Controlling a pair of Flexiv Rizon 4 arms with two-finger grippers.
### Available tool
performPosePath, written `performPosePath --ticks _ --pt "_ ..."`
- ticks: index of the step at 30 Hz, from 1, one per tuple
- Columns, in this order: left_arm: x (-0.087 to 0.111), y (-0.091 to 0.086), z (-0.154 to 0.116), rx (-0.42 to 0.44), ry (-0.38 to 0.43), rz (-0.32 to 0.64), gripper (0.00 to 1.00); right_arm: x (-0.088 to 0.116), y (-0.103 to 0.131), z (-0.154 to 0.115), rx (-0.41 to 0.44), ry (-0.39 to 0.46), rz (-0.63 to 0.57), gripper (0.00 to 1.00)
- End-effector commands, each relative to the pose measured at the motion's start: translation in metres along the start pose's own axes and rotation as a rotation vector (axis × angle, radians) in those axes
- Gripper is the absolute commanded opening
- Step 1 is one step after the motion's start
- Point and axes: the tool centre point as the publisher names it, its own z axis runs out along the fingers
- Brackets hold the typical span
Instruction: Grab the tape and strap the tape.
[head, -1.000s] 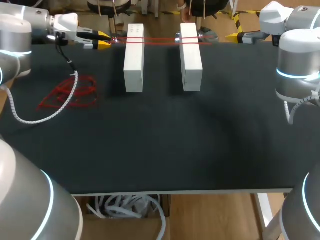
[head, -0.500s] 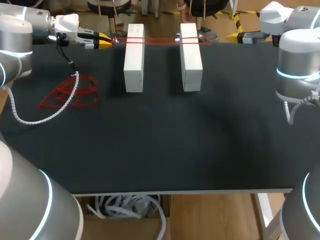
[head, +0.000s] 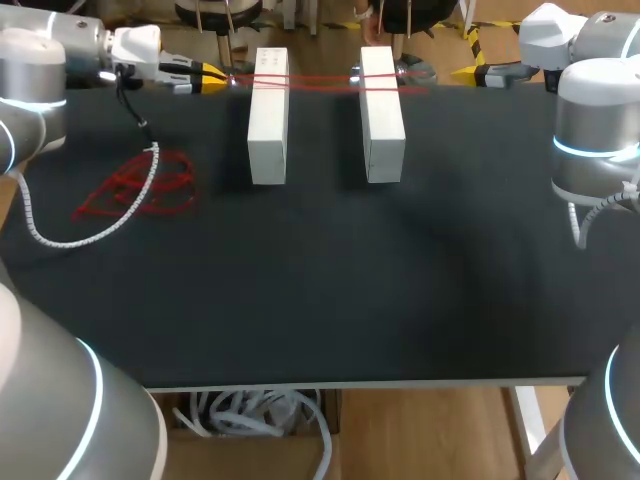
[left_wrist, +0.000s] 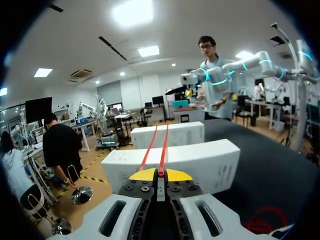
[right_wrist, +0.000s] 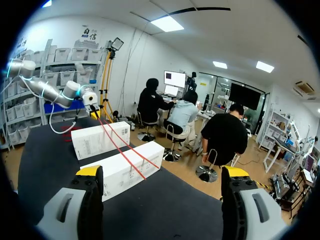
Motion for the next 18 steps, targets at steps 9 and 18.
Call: performPosePath --ticks 9,18 --pt "0.019 -0.045 0.011 0.203 -0.056 0.039 0.0 0.0 0.0 -0.001 -0.001 0.0 0.0 1.0" --pt "0.032 -0.078 0.018 0.27 -0.019 0.032 0.0 0.0 0.0 -0.001 -0.001 0.0 0.0 1.0"
